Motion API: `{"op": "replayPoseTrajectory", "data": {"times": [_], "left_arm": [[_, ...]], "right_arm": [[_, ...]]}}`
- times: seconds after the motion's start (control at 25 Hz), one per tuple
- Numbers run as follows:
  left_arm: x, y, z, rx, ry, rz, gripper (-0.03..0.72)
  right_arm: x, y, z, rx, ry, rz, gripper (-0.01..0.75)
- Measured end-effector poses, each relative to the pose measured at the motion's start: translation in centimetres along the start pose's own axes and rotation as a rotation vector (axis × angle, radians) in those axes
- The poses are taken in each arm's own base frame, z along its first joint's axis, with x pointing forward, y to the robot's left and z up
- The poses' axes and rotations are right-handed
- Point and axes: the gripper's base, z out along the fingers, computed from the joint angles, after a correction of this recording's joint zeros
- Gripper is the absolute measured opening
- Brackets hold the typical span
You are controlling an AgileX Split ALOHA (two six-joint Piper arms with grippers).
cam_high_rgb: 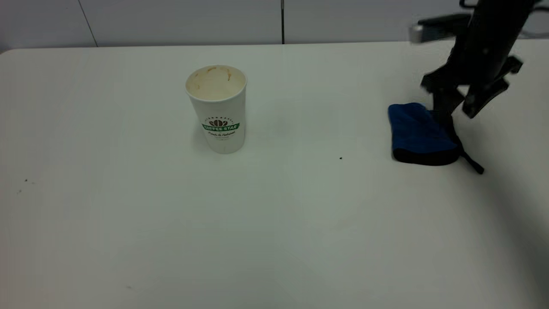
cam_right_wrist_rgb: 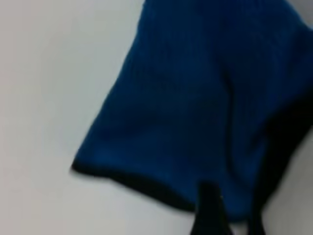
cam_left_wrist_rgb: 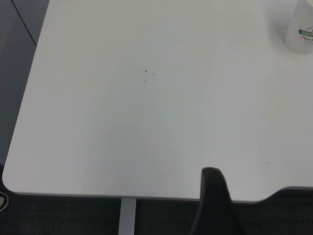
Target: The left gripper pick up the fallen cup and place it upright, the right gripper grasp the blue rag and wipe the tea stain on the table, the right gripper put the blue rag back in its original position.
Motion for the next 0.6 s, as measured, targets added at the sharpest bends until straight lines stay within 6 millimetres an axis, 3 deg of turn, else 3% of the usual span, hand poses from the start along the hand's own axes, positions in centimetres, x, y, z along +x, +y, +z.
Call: {"op": "replayPoseTrajectory", "data": {"times": [0.2,0.36,0.48,0.6], "left_arm": [[0.0,0.0,0.0,0.000,0.000,0.000,0.524],[0.0,0.0,0.0,0.000,0.000,0.000,0.524],[0.0,0.0,0.0,0.000,0.000,0.000,0.524],[0.0,0.0,0.0,0.000,0.000,0.000,0.524]], "right_arm": [[-0.1,0.9,-13.2,0.013,-0.065,0.072,0.575],[2.7,1.7,-22.9,0.028,-0.109,0.102,0.545],[6.5,2.6,-28.0,0.032,-0.160,0.110,0.539],[11.6,3.6,-30.6,0.034,-0.181,0.115,0.537]]}}
